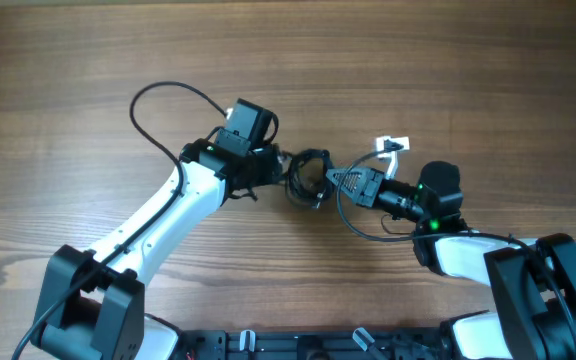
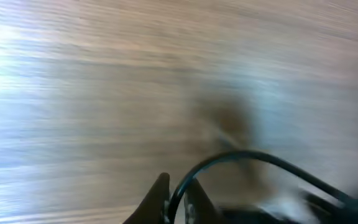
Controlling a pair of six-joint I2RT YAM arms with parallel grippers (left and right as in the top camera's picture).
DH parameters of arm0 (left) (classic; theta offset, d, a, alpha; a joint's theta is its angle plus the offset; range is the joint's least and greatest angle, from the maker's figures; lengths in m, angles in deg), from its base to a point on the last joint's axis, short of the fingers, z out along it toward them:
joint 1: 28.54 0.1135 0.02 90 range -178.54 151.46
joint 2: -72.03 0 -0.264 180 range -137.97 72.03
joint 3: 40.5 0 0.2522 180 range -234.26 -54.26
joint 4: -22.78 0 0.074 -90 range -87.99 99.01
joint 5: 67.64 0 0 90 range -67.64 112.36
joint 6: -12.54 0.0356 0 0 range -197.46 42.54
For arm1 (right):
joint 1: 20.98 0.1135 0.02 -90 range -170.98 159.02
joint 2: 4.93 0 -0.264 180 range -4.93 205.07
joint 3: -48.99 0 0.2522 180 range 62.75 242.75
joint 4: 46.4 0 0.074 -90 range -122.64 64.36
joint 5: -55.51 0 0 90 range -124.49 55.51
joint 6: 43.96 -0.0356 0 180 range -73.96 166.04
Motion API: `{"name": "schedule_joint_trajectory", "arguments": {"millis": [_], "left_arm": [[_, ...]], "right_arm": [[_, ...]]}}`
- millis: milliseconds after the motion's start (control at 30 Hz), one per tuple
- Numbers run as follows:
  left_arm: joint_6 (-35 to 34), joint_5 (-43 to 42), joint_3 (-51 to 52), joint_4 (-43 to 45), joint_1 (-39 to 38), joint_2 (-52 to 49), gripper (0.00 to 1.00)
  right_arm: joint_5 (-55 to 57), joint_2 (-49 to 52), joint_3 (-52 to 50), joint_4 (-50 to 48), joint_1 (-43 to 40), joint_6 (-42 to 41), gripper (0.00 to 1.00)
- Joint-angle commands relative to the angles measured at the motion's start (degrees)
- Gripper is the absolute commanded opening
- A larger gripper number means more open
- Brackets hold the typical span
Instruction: Untangle cables
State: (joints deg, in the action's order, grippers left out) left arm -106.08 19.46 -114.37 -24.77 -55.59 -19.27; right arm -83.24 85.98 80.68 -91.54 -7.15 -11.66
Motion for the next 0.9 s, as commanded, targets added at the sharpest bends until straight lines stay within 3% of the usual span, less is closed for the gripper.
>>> {"name": "schedule_joint_trajectory", "arguments": {"millis": [0,100,267,333,367,400,467,500,567,667,867], "left_arm": [[2.93,21.27,0.07,-0.35,0.94,-0.66,0.10],[2.93,26.71,0.07,-0.35,2.16,-0.66,0.11],[2.67,27.21,0.07,-0.37,7.98,-0.66,0.16],[1.09,25.77,0.07,-0.42,9.92,-0.66,0.34],[0.68,23.74,0.07,-0.39,10.43,-0.63,0.48],[0.50,16.59,0.07,-0.31,11.19,-0.63,0.64],[0.52,2.29,0.07,-0.26,11.72,-0.63,0.83],[0.52,-4.02,0.07,-0.24,11.80,-0.63,0.86],[0.55,-25.99,0.07,-0.24,11.65,-0.63,0.98],[-0.70,-39.52,0.07,-0.44,10.82,-0.63,1.00],[-15.52,-37.24,0.07,-0.94,8.76,-0.63,1.00]], "right_arm": [[-1.70,0.11,0.07,-3.58,-0.44,-1.86,0.05],[-2.38,0.11,0.07,-4.26,-1.53,-1.95,0.05],[-2.75,0.11,0.07,-4.28,-3.52,-2.47,0.04],[-2.75,0.11,0.07,-4.24,-3.52,-2.45,0.05],[-2.73,0.11,0.07,-4.20,-3.52,-2.45,0.05],[-2.73,0.11,0.07,-4.09,-3.52,-2.45,0.05],[-2.73,0.11,0.07,-4.04,-3.52,-2.45,0.05],[-2.67,0.11,0.07,-4.04,-3.52,-2.47,0.05],[-1.31,0.11,0.07,-4.02,-3.52,-3.50,0.05],[2.14,0.11,0.07,-2.64,-3.52,-5.42,0.05],[9.27,0.11,0.07,6.84,-3.52,-8.70,0.05]]}}
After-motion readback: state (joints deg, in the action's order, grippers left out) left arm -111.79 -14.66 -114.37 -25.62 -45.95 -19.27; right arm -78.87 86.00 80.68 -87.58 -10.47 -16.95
